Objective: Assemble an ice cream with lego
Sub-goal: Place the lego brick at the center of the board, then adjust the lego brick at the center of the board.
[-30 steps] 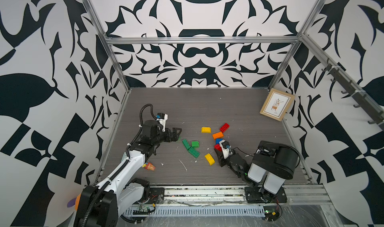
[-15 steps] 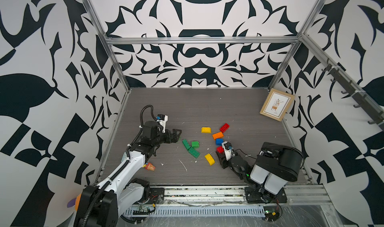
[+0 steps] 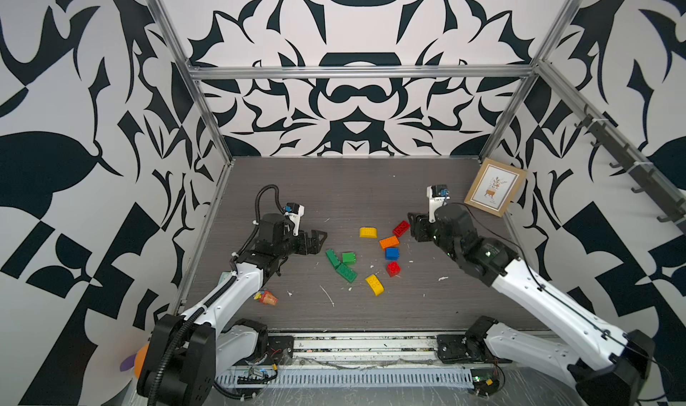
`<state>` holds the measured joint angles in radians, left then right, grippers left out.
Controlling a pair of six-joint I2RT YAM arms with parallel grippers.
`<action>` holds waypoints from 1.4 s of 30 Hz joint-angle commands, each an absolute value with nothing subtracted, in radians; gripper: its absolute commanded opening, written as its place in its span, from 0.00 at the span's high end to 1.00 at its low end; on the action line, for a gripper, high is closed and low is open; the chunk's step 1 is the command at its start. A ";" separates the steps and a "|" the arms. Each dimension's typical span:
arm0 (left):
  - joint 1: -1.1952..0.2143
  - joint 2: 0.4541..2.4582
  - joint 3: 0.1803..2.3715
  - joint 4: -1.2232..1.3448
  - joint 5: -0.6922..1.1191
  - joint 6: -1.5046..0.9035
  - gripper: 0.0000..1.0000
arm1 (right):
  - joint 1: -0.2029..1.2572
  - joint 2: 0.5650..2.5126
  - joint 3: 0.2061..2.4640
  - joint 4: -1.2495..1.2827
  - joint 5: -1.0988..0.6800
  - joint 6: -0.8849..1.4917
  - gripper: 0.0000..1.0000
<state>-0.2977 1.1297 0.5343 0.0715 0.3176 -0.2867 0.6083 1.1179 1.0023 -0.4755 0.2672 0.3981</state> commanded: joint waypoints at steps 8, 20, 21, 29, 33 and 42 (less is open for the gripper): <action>-0.301 1.143 0.452 0.287 0.369 -0.269 0.01 | 0.611 1.494 1.155 -0.823 0.017 0.375 0.36; -0.301 1.099 0.434 0.285 0.333 -0.261 0.01 | 0.618 1.623 1.120 -0.704 0.018 0.395 0.33; -0.301 1.101 0.434 0.287 0.333 -0.261 0.01 | 0.619 1.635 1.124 -0.705 0.034 0.394 0.32; -0.301 1.115 0.437 0.280 0.313 -0.252 0.01 | 0.635 1.700 1.139 -0.686 0.057 0.373 0.29; -0.301 1.119 0.438 0.279 0.308 -0.252 0.01 | 0.636 1.701 1.128 -0.672 0.060 0.370 0.28; -0.301 1.139 0.444 0.279 0.312 -0.253 0.01 | 0.565 1.647 1.052 -0.697 0.111 0.368 0.25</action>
<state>-0.2977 1.1290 0.4477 0.2676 0.3111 -0.2607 0.5983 1.6997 1.0763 -0.6731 0.0715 0.3740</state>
